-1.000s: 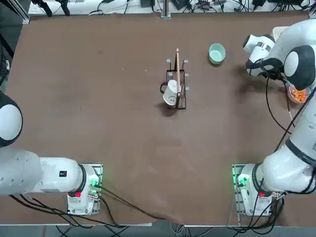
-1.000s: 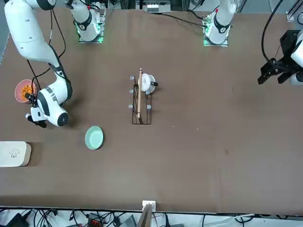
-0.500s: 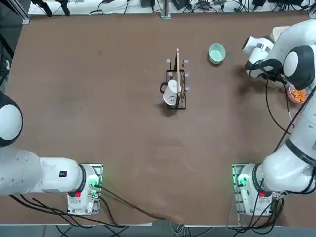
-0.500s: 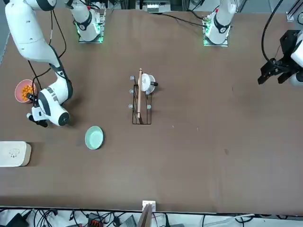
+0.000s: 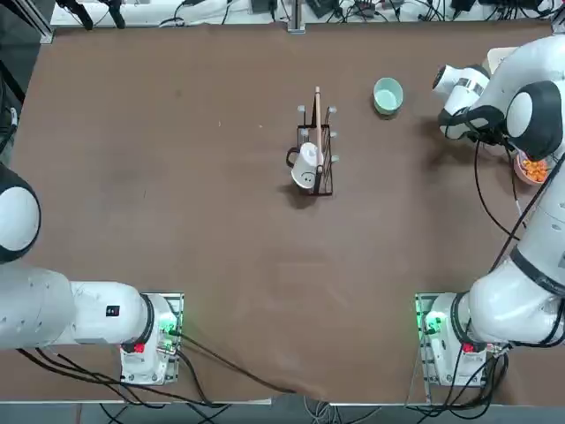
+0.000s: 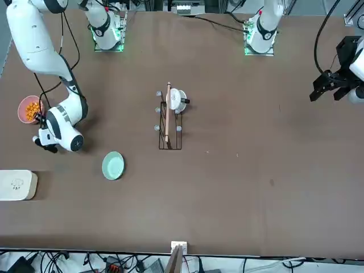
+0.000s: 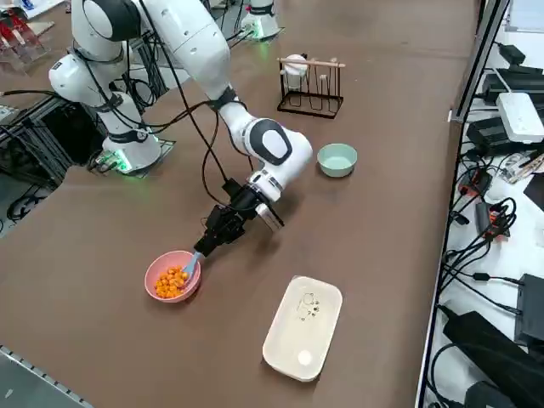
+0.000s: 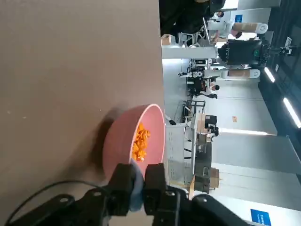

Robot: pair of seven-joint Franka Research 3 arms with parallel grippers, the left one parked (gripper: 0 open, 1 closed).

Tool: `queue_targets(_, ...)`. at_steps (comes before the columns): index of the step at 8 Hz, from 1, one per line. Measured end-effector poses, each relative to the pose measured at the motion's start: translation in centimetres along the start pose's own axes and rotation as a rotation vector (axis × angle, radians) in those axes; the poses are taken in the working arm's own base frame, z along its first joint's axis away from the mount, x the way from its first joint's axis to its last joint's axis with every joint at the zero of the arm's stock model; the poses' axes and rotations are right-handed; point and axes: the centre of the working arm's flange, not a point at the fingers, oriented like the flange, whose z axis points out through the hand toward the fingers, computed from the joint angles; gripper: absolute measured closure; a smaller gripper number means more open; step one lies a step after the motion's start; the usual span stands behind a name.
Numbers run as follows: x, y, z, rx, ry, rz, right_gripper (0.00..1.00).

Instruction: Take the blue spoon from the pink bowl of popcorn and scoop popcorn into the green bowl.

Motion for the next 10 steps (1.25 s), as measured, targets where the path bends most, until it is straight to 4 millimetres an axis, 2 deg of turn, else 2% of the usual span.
queue_targets(4, -0.1, 0.1, -0.1, -0.013, 0.002, -0.002, 0.88)
queue_targets(6, -0.7, 0.2, -1.4, -0.075, 0.003, -0.01, 0.88)
queue_targets(8, -1.3, 0.6, -3.7, -0.149, 0.026, -0.01, 0.88)
queue_targets(10, -0.8, 1.6, -8.3, -0.176, 0.077, 0.014, 0.88)
